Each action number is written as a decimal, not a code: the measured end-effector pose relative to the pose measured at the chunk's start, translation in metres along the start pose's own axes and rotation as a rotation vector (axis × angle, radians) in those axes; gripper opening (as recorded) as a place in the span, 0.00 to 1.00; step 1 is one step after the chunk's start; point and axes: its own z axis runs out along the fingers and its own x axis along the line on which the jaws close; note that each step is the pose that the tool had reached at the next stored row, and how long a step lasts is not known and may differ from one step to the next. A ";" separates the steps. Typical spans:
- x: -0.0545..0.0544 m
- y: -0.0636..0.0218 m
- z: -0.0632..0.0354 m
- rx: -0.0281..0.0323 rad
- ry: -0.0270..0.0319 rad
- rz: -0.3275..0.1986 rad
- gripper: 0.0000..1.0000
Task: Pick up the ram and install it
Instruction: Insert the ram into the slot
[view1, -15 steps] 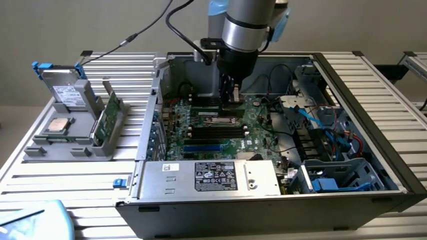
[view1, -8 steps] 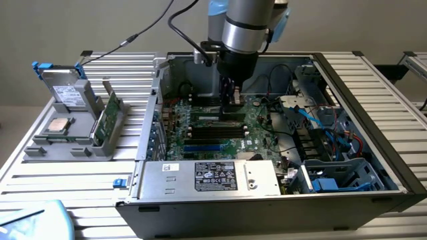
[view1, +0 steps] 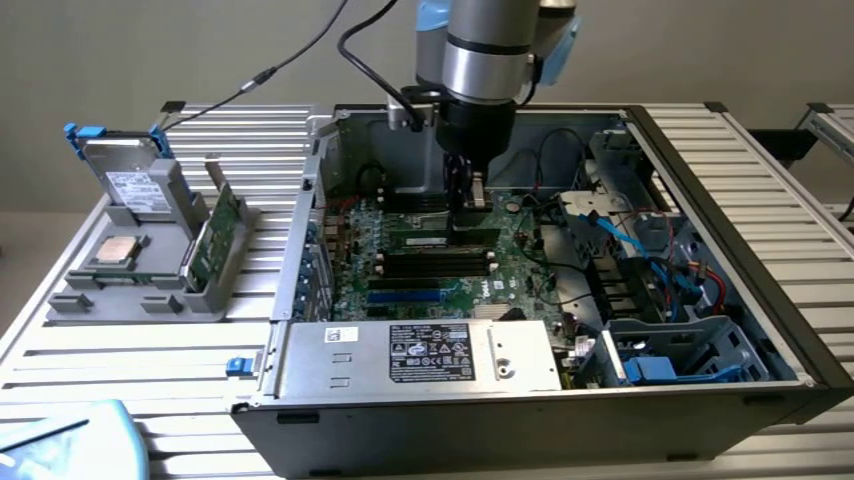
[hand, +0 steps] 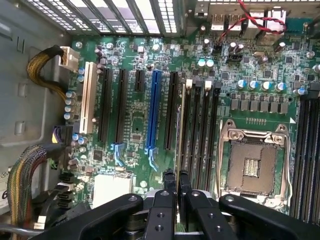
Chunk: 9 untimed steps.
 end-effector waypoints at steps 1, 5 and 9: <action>-0.001 0.0006 0.0013 0.0007 0.0005 0.000 0.14; -0.005 0.0018 0.0079 0.0004 0.0029 0.001 0.14; -0.007 0.0017 0.0149 0.0004 0.0031 0.000 0.14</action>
